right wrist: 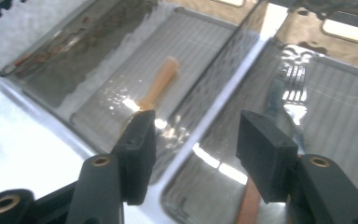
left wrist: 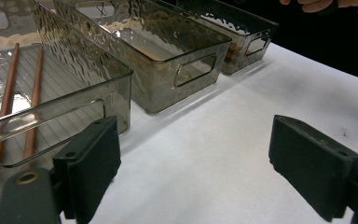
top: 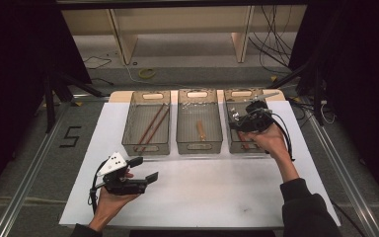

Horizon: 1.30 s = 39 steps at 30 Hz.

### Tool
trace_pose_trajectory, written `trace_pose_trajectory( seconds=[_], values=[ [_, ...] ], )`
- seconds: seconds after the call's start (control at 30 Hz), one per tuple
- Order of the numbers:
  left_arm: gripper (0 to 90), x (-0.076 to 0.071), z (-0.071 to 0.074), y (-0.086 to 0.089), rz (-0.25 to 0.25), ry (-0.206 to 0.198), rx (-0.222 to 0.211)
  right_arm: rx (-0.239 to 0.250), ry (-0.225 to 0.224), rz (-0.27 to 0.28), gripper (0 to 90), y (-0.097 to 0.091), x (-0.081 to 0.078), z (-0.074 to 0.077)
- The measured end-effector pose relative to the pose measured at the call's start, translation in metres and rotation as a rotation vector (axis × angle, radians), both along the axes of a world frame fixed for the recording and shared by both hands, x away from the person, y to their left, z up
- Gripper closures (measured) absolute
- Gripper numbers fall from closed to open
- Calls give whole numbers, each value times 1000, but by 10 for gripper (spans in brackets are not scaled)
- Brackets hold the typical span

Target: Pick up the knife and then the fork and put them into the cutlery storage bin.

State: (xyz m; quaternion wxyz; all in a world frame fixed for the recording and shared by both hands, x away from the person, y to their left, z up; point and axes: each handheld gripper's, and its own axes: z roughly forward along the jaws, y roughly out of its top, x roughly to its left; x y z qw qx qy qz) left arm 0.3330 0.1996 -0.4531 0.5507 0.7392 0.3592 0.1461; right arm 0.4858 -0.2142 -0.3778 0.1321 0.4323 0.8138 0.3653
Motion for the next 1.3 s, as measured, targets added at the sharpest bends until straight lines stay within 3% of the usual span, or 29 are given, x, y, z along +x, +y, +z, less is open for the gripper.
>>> trace_pose_trajectory(
  seconds=[0.47,0.73,0.97,1.3],
  values=[
    [160,0,-1,0,0,3,-3,105,-63,52,367,12,-39,-7],
    [160,1,-1,0,-3,6,-2,163,-104,76,355,14,-61,-14],
    [160,1,-1,-1,-10,9,-1,210,-114,108,345,16,-74,-23],
    [160,3,-3,-1,-11,19,4,240,-120,139,313,13,-92,-33]
  ],
)
